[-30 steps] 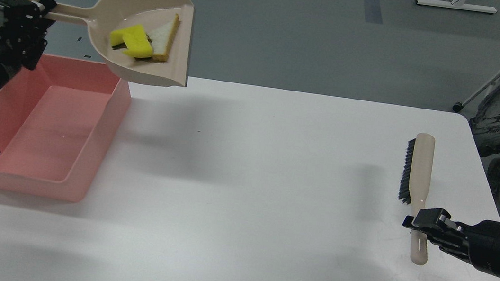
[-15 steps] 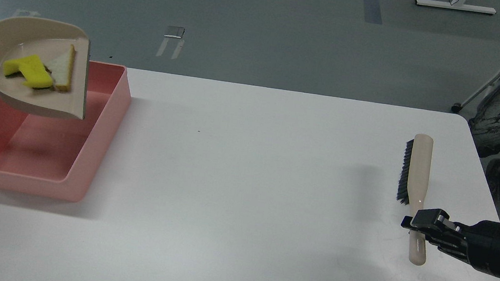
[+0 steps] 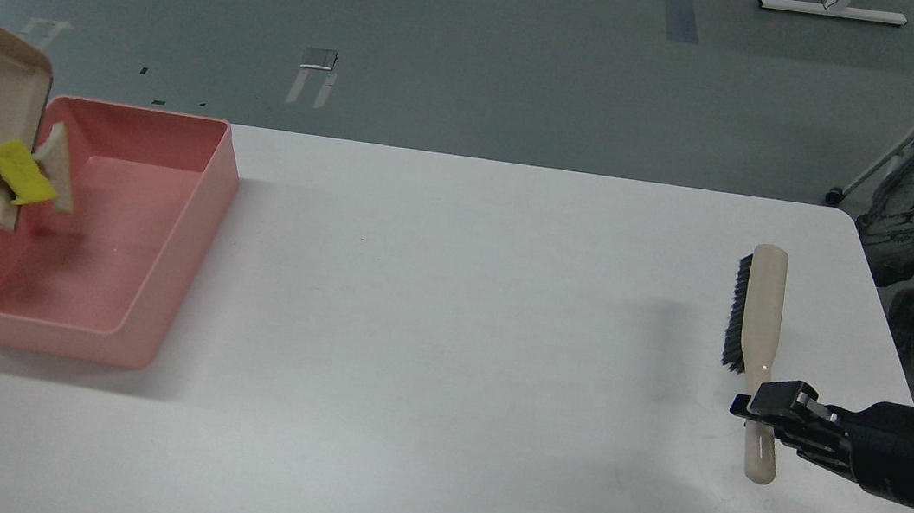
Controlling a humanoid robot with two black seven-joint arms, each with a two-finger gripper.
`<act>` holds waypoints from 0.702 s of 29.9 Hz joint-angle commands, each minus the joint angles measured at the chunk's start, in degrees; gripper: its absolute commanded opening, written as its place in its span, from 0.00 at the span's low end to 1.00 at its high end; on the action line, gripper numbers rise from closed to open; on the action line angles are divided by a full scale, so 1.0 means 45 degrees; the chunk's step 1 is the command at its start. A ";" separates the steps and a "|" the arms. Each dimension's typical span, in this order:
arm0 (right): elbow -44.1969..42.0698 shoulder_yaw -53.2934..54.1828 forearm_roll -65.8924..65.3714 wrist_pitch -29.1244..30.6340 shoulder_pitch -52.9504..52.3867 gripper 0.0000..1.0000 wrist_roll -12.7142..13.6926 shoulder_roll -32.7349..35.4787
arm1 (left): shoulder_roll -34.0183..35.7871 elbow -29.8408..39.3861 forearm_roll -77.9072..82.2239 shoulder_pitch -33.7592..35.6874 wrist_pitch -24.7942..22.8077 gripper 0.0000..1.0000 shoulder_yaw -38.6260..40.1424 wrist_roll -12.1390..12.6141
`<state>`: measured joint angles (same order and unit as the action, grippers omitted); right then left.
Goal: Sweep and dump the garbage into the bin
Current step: 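Lift the dustpan with the left gripper and tip it over the pink bin, then lower the empty dustpan back onto the table with the left gripper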
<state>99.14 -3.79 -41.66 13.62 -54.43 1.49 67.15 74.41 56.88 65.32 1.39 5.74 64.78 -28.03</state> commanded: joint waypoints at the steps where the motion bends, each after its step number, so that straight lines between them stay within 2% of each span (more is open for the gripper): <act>1: 0.0000 -0.0016 0.0001 -0.0020 0.0025 0.00 0.0001 -0.0078 | 0.0241 0.0016 0.0094 0.0081 0.0229 0.00 0.0077 0.0006; 3: 0.0000 -0.0016 0.0001 -0.0020 0.0025 0.00 0.0001 -0.0098 | 0.0222 -0.0023 -0.0296 0.0412 0.0034 0.00 0.0117 0.0006; 6: 0.0000 -0.0016 0.0001 -0.0020 0.0025 0.00 0.0001 -0.0176 | 0.0124 -0.0023 -0.1582 0.0979 -0.0999 0.00 0.0136 0.0006; 8: 0.0000 0.0003 0.0001 -0.0020 0.0044 0.00 0.0001 -0.0176 | 0.0124 -0.0023 -0.3724 0.1447 -0.2422 0.00 0.0253 0.0006; 13: -0.0019 0.0003 0.0001 -0.0020 0.0044 0.00 -0.0019 -0.0254 | -0.0147 0.0268 -0.6679 0.2890 -0.3773 0.00 0.0233 0.0114; 17: -0.0058 0.0003 -0.0038 -0.0020 0.0064 0.00 -0.0058 -0.0293 | -0.1686 0.1593 -0.6919 0.3908 -0.3796 0.00 0.0195 0.1400; 19: -0.0097 0.0003 -0.0058 -0.0020 0.0122 0.00 -0.0058 -0.0313 | -0.2275 0.2103 -0.6841 0.4066 -0.3698 0.00 0.0155 0.1773; 21: -0.0117 0.0042 -0.0097 -0.0020 0.0239 0.00 -0.0097 -0.0313 | -0.3211 0.2921 -0.6743 0.4047 -0.3135 0.00 0.0019 0.2281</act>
<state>98.76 -3.77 -41.89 13.53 -53.91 1.26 65.78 64.91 65.70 34.47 19.19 -10.86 65.52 -20.61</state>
